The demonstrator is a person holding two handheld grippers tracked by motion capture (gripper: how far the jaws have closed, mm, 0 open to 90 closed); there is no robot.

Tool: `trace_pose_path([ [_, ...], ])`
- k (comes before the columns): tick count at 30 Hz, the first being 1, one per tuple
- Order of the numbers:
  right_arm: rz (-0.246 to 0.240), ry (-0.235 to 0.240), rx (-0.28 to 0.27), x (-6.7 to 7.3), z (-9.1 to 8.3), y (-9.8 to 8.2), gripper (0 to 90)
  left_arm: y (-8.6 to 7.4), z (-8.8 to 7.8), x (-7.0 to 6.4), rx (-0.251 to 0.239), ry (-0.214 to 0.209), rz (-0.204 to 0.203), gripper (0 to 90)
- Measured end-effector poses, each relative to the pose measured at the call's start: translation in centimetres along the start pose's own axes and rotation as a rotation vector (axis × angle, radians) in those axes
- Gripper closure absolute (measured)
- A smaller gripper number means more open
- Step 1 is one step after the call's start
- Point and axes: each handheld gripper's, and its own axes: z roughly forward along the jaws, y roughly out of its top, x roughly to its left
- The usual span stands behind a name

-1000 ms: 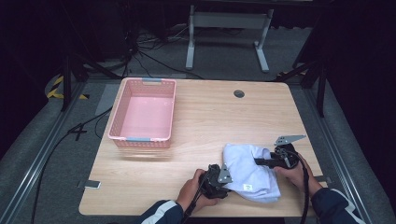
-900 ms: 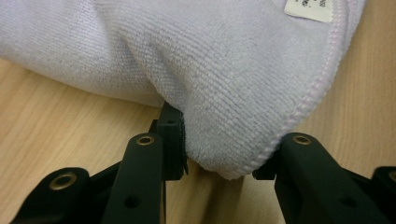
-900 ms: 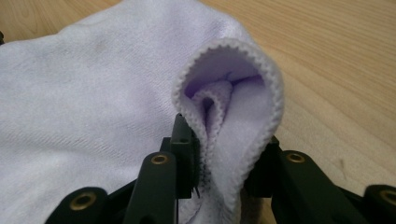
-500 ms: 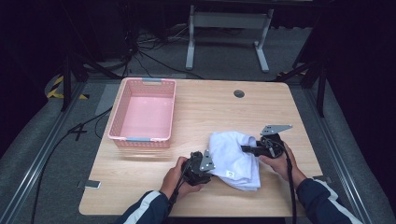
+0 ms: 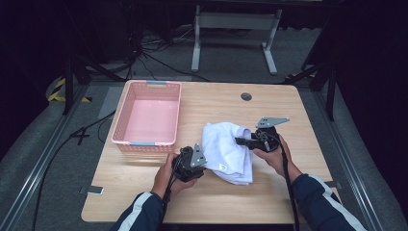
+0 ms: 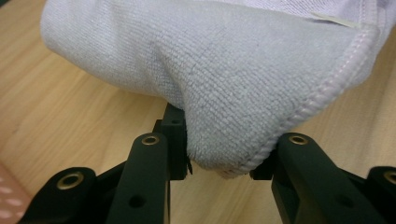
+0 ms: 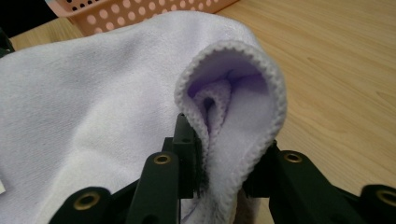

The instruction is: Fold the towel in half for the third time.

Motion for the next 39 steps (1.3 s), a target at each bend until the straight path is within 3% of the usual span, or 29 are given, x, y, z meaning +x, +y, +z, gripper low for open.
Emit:
trace_pose_path([
  [6,-0.01,0.008,-0.016,0.4,1.0,1.4,70.8,-0.2,-1.7,1.4,-0.031,0.052,-0.02,66.9],
  [8,-0.019,0.018,-0.036,0.7,1.3,2.6,70.7,-0.3,-2.8,2.1,-0.05,0.081,-0.048,66.9],
  [15,-0.051,0.035,-0.057,1.6,2.6,5.5,70.7,-0.8,-5.0,3.6,-0.089,0.154,-0.08,66.9],
  [25,-0.09,0.086,-0.085,3.7,6.3,9.9,70.6,-2.7,-8.9,6.0,-0.144,0.283,-0.172,66.9],
  [34,-0.125,0.099,-0.091,5.2,8.7,13.0,70.5,-4.6,-10.1,7.7,-0.149,0.338,-0.237,66.7],
  [39,-0.119,0.111,-0.09,5.6,10.0,14.3,70.5,-5.4,-10.5,8.7,-0.154,0.359,-0.272,66.9],
])
